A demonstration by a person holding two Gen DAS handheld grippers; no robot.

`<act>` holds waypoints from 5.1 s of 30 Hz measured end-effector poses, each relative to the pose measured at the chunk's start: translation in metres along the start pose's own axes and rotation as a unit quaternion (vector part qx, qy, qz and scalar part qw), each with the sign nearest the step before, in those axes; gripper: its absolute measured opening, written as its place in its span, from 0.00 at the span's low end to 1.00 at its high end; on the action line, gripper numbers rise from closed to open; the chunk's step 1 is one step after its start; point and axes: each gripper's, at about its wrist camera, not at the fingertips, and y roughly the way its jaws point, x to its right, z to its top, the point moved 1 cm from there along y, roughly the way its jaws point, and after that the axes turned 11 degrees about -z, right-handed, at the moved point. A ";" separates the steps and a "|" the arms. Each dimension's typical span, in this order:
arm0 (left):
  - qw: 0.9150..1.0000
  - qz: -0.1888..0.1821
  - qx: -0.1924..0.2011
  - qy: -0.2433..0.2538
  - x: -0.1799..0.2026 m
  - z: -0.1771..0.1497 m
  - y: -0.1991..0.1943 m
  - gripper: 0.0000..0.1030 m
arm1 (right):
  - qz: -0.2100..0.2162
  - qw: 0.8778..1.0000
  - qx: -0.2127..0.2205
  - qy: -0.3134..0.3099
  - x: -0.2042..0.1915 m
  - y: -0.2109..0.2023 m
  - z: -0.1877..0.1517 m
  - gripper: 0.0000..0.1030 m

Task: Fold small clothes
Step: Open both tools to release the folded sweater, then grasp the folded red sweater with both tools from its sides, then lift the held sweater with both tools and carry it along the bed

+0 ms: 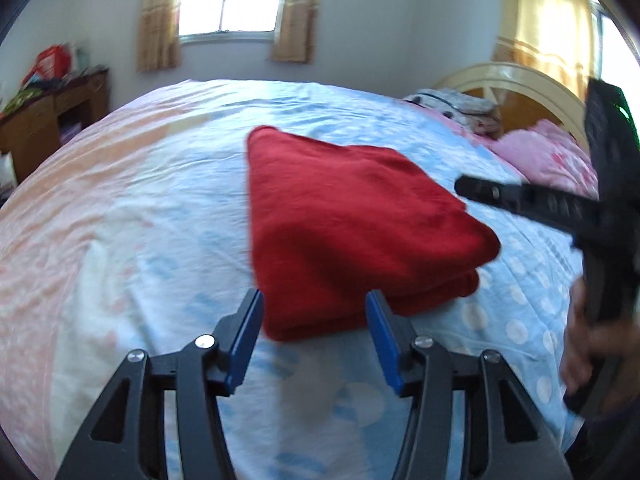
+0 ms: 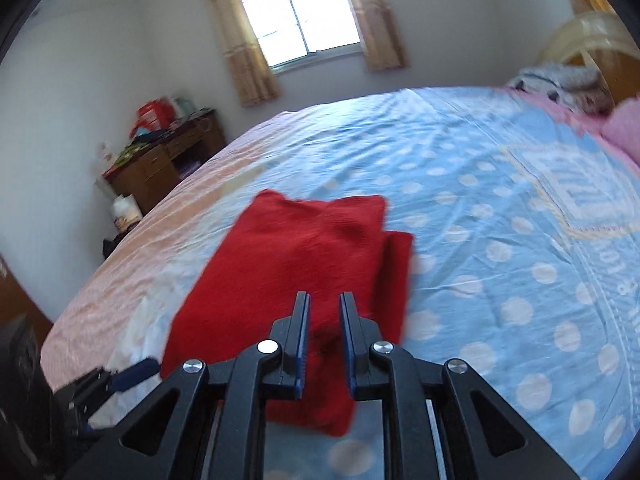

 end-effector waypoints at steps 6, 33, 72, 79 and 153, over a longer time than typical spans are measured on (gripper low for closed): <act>0.999 0.031 0.003 -0.006 -0.010 -0.016 -0.016 0.54 | -0.017 0.997 -0.071 -0.017 -0.015 0.029 -0.031 0.12; 0.990 -0.047 -0.068 -0.113 -0.061 0.076 0.114 0.53 | 0.012 0.989 -0.043 0.139 0.059 0.083 0.013 0.83; 0.997 -0.035 -0.032 -0.062 -0.050 0.069 0.117 0.53 | 0.052 0.989 -0.078 0.116 0.049 0.118 -0.002 0.48; 0.999 0.006 -0.032 -0.015 -0.032 0.066 0.106 0.39 | -0.006 0.993 -0.068 0.091 0.027 0.104 0.000 0.35; 0.934 0.292 0.110 -0.174 -0.281 -0.005 -0.189 0.33 | 0.232 0.951 0.008 -0.203 -0.440 0.045 -0.045 0.15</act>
